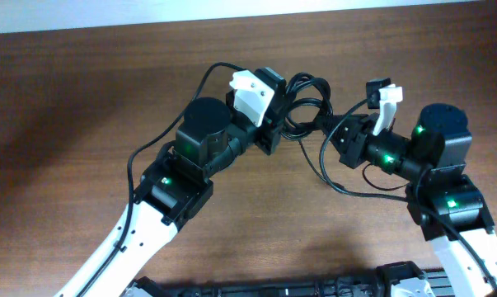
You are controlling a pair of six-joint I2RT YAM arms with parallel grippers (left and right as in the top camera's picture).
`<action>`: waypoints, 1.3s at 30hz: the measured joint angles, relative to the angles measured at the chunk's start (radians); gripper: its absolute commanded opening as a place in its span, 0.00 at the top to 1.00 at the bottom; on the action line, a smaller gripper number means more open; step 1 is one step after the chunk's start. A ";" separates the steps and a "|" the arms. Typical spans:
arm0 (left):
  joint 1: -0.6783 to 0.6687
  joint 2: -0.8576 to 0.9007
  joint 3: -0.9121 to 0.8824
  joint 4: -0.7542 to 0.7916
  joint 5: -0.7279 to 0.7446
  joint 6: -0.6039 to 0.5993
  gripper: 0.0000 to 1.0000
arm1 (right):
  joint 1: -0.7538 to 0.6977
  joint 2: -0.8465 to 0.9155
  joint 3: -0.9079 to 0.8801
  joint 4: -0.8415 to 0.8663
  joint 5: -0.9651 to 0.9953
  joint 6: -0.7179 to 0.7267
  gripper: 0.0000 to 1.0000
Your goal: Untangle cables
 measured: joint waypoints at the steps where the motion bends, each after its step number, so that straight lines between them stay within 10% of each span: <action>1: 0.000 0.000 0.000 -0.001 -0.009 0.000 1.00 | 0.000 -0.005 0.000 0.005 -0.003 0.000 0.96; 39: -0.040 -0.009 0.006 0.026 -0.327 0.008 1.00 | -0.006 -0.017 -0.008 0.335 -0.354 0.098 0.96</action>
